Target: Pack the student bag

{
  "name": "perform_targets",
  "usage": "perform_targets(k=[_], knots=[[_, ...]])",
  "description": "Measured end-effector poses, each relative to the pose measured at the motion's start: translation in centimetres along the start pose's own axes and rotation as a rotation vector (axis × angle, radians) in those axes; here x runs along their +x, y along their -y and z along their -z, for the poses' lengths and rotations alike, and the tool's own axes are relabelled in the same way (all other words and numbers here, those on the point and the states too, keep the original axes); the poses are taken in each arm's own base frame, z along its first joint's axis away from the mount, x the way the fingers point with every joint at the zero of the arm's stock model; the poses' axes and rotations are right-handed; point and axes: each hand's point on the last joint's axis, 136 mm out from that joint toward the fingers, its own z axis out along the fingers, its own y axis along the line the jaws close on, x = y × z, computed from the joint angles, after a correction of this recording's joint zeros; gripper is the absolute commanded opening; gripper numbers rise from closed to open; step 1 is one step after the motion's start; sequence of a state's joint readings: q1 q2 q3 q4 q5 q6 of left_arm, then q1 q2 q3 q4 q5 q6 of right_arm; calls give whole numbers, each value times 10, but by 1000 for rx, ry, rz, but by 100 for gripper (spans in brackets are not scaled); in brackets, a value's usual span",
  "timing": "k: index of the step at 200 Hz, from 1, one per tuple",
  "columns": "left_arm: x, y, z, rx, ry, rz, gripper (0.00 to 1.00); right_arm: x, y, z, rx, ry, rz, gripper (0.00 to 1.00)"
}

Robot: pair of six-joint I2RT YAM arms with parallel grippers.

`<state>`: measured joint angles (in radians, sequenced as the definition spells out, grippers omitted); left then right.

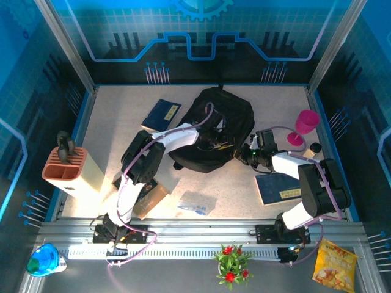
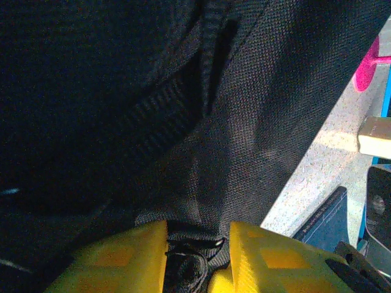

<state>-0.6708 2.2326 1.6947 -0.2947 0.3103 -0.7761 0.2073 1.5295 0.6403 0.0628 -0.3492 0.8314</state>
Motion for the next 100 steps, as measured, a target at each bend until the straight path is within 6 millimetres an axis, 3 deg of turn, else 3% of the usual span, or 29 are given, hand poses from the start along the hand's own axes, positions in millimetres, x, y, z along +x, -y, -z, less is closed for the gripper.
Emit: perform_targets(k=[56, 100], knots=[[-2, -1, -12, -10, -12, -5, 29, -2, -1, 0, -3, 6, 1, 10], [-1, -1, -15, -17, -11, -16, 14, -2, -1, 0, -3, 6, 1, 10]])
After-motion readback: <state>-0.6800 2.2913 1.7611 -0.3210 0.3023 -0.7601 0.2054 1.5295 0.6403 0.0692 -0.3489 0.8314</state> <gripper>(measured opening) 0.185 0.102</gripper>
